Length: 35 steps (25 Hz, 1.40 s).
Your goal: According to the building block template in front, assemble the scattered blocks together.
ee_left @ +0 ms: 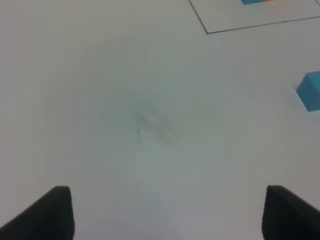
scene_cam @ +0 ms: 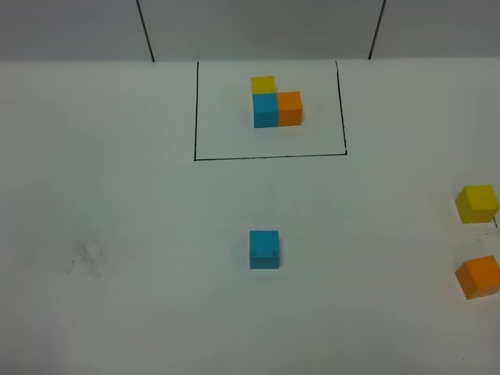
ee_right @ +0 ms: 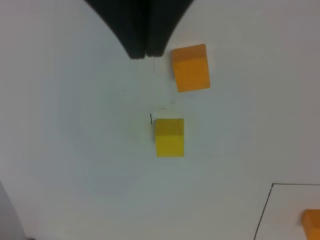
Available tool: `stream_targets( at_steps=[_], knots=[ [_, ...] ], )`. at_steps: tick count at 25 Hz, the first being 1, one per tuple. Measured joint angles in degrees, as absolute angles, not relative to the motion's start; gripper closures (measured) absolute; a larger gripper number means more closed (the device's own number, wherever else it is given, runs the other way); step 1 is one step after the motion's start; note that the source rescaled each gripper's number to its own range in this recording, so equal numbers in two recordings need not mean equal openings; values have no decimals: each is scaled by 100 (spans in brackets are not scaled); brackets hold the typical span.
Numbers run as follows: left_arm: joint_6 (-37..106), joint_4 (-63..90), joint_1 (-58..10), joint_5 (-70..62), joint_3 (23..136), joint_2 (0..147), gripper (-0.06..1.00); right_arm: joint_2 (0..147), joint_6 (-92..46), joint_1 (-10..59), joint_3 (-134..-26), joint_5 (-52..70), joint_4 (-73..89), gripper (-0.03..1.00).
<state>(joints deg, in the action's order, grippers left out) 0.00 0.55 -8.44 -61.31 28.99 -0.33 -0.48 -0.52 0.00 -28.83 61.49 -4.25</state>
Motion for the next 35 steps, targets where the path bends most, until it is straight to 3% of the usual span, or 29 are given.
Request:
stream_targets(
  at_steps=[12, 35],
  knots=[
    [0, 55, 78, -6131, 2899, -33, 15, -48, -46, 0, -2883, 6149, -425, 97],
    [0, 55, 112, -6131, 2899, -33, 15, 54, 0, 0, -2883, 6144, -419, 97]
  ],
)
